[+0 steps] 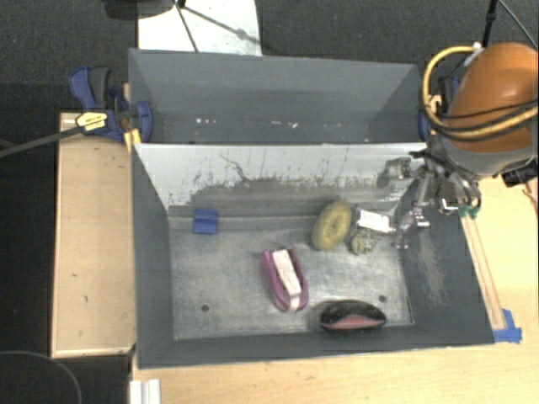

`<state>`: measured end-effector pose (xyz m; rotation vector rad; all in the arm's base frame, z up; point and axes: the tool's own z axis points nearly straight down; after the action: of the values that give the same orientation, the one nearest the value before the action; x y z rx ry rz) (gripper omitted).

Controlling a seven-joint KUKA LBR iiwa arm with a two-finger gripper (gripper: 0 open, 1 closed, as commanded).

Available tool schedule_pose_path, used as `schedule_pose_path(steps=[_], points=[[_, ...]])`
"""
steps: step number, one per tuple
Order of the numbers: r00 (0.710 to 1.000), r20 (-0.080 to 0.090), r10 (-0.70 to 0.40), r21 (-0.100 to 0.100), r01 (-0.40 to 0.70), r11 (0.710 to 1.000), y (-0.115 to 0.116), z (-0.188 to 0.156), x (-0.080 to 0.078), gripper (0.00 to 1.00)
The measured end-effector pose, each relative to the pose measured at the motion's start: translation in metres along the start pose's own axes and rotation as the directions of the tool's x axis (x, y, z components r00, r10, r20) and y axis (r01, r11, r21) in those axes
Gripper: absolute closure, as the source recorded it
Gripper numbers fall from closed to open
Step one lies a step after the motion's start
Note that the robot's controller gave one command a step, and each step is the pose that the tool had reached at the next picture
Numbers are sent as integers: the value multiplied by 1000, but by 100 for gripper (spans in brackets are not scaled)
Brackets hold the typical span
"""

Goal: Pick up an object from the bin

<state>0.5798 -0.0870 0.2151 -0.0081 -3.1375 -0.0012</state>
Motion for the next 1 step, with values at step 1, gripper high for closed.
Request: schedule_pose_path(steps=[1], points=[[971, 10, 239, -1, -239, 971, -24, 142, -12, 0]])
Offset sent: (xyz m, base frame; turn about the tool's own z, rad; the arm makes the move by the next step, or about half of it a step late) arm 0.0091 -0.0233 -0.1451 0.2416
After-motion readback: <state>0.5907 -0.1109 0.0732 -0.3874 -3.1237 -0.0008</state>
